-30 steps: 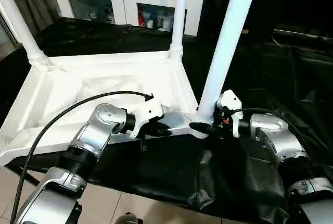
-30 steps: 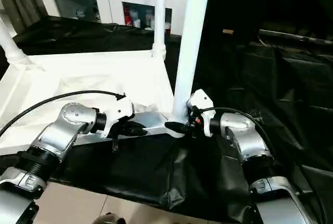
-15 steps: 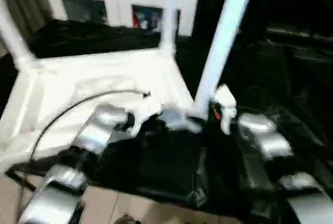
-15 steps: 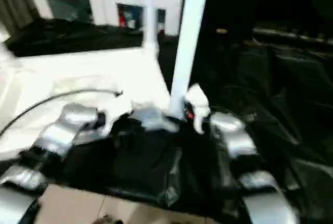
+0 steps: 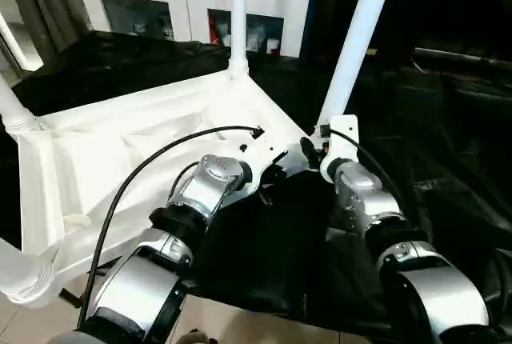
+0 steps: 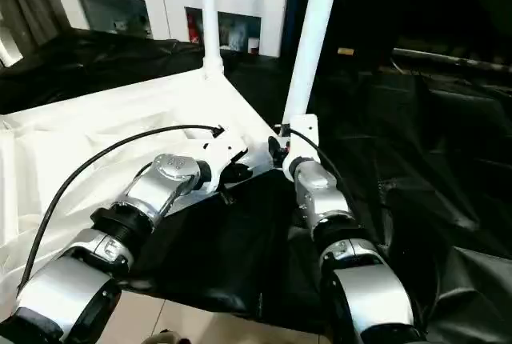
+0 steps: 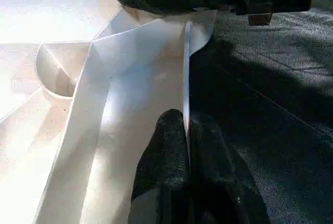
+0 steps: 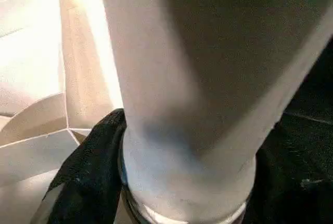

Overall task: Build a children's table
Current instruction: Rotate leg to tighten

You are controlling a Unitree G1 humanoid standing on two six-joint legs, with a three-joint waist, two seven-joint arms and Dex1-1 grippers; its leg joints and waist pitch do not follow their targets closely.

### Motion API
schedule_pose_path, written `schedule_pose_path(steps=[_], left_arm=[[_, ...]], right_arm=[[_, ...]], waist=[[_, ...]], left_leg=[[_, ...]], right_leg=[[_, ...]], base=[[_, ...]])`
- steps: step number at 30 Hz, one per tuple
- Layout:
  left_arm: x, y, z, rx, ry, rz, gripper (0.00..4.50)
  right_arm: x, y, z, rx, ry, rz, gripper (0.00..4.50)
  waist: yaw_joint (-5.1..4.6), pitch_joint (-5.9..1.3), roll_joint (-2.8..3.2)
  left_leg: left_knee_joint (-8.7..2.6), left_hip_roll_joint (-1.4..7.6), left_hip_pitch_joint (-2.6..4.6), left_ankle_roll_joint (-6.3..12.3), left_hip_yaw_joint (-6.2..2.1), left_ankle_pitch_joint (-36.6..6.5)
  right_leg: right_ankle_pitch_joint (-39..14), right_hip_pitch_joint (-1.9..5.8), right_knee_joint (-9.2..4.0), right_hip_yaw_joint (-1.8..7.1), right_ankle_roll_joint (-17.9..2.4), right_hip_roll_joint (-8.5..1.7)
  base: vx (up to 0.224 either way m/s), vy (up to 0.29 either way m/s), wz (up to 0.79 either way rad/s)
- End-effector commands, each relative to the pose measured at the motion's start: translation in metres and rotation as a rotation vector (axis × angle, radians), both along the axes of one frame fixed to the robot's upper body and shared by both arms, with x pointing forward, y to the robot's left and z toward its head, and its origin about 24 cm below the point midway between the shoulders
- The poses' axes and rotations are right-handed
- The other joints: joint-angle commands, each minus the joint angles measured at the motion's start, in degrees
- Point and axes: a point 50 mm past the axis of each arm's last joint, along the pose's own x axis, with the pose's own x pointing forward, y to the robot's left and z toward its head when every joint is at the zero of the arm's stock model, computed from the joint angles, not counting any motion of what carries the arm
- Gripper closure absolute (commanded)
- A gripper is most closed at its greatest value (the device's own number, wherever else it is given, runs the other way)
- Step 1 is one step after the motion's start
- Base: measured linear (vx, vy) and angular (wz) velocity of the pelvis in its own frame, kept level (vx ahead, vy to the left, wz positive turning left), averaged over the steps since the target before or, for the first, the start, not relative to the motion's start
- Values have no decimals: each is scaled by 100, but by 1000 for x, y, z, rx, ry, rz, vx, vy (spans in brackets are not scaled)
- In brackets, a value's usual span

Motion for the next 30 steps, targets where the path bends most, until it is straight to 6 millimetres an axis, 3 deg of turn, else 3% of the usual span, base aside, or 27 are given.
schedule_pose_path(steps=[1, 2, 5, 7, 11, 14, 17, 20, 21, 25, 30], left_arm=[[5, 1, 9, -56, -71, 27, 450], [5, 1, 9, -55, -72, 21, 450], [2, 4, 9, -58, -73, -29, 450], [1, 7, 10, -60, -80, -63, 450], [-3, 13, 16, -81, -97, -160, 450], [-5, 15, 18, -91, -108, -209, 450], [-13, 20, 23, -132, -79, -306, 450], [-20, 25, 25, -141, -52, -388, 450], [-22, 26, 26, -146, -46, -403, 450], [-24, 29, 27, -153, -40, -424, 450], [-26, 32, 28, -152, -32, -434, 450]], right_arm=[[-6, -2, -12, 74, 42, 1, 142], [-6, -2, -11, 83, 34, 7, 107], [-3, -4, 2, 125, -58, 99, 105], [-2, -8, 9, 117, -95, 167, 67], [-6, -21, 19, 79, -128, 357, 58], [-9, -26, 21, 50, -121, 447, 21], [-23, -35, 22, -24, -84, 686, 7], [-35, -42, 22, -68, -32, 861, 7], [-39, -43, 21, -81, -13, 904, 7], [-44, -46, 20, -108, 32, 976, 7], [-45, -45, 22, -111, 31, 985, 7]], waist=[[-12, -381, -90], [-2, -393, -91], [1, -398, -88], [-10, -407, -83], [5, -414, -92], [16, -417, -99], [42, -406, -79], [95, -413, -79], [118, -417, -93], [166, -384, -102], [165, -395, -107]], left_leg=[[-438, 328, 81, 115, -185, -1552], [-440, 344, 75, 133, -194, -1540], [-442, 352, 35, 218, -197, -1468], [-437, 349, 17, 255, -200, -1355], [-408, 347, 18, 412, -169, -1134], [-400, 354, 13, 490, -168, -1032], [-396, 368, 23, 498, -165, -1090], [-383, 395, 26, 552, -151, -1007], [-381, 392, 18, 557, -152, -1007], [-402, 395, 55, 416, -156, -1235], [-413, 395, 42, 337, -178, -1195]], right_leg=[[-2272, 231, -561, 345, -798, -489], [-2236, 247, -550, 349, -797, -501], [-1993, 279, -520, 350, -843, -502], [-1838, 295, -493, 341, -935, -498], [-1480, 298, -455, 349, -1079, -474], [-1392, 302, -438, 348, -1131, -475], [-1494, 301, -450, 345, -1148, -470], [-1274, 289, -412, 349, -1233, -453], [-1298, 305, -408, 342, -1255, -457], [-1890, 251, -481, 352, -1082, -470], [-1921, 255, -470, 357, -1028, -480]], base=[[0, 0, 0], [0, 0, 0], [0, 0, 0], [0, 0, 0], [0, 0, 0], [0, 0, 0], [0, 0, 0], [0, 0, 0], [0, 0, 0], [0, 0, 0], [0, 0, 0]])
